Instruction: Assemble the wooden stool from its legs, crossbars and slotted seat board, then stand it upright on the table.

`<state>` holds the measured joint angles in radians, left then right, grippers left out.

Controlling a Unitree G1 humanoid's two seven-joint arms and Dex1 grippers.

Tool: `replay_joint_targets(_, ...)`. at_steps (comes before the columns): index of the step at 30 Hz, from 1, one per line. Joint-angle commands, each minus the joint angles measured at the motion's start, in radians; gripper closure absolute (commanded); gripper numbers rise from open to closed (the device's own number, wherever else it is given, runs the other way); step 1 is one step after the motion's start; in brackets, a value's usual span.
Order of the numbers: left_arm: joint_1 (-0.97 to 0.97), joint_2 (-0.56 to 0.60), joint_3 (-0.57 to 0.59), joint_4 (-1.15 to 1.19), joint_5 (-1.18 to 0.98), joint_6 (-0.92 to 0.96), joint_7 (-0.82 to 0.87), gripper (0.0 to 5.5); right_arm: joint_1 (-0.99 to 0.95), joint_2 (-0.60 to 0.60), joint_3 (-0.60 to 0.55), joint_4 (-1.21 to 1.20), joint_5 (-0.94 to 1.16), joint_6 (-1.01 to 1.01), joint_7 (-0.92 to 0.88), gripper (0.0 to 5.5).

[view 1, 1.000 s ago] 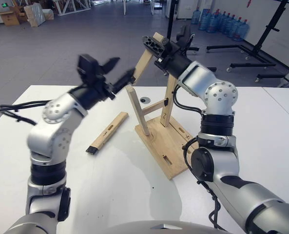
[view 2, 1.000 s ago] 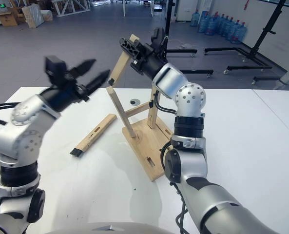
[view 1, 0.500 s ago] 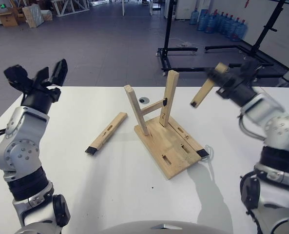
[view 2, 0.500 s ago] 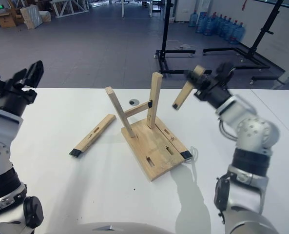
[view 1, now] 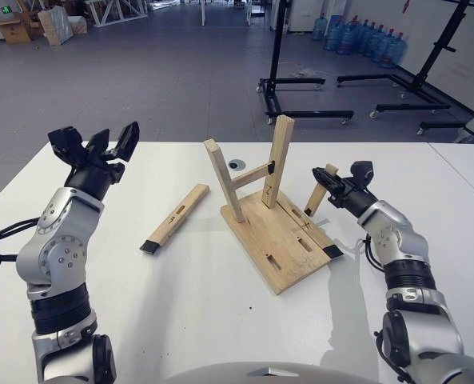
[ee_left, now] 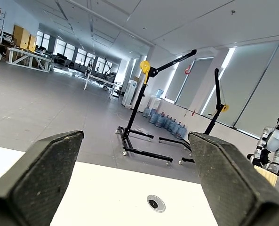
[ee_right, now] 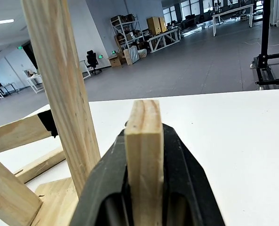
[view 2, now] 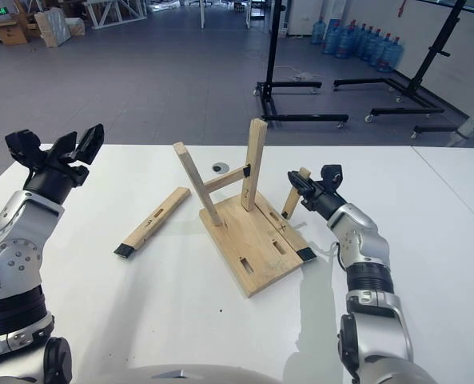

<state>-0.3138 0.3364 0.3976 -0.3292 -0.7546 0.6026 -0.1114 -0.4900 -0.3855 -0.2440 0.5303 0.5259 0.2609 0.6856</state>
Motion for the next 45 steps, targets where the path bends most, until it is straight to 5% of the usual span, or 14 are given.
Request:
replay_joint_targets(1, 0.011, -0.003, -0.008, 0.001, 0.009, -0.002, 0.0, 1.42, -0.051, 0.02, -0.029, 0.033, 0.025, 0.011, 0.015, 5.11)
replay_joint_targets(20, 0.023, -0.007, -0.027, 0.01, 0.031, -0.023, -0.019, 1.42, -0.023, 0.053, -0.021, 0.111, -0.04, -0.016, 0.05, 5.11)
replay_joint_targets(33, 0.02, -0.016, -0.058, -0.001, 0.064, -0.036, -0.031, 1.42, 0.193, 0.092, 0.123, 0.047, -0.235, -0.333, 0.021, 5.11)
replay_joint_targets(45, 0.018, -0.026, -0.072, -0.002, 0.083, -0.047, -0.029, 1.42, 0.177, 0.101, 0.129, 0.077, -0.226, -0.348, 0.005, 5.11)
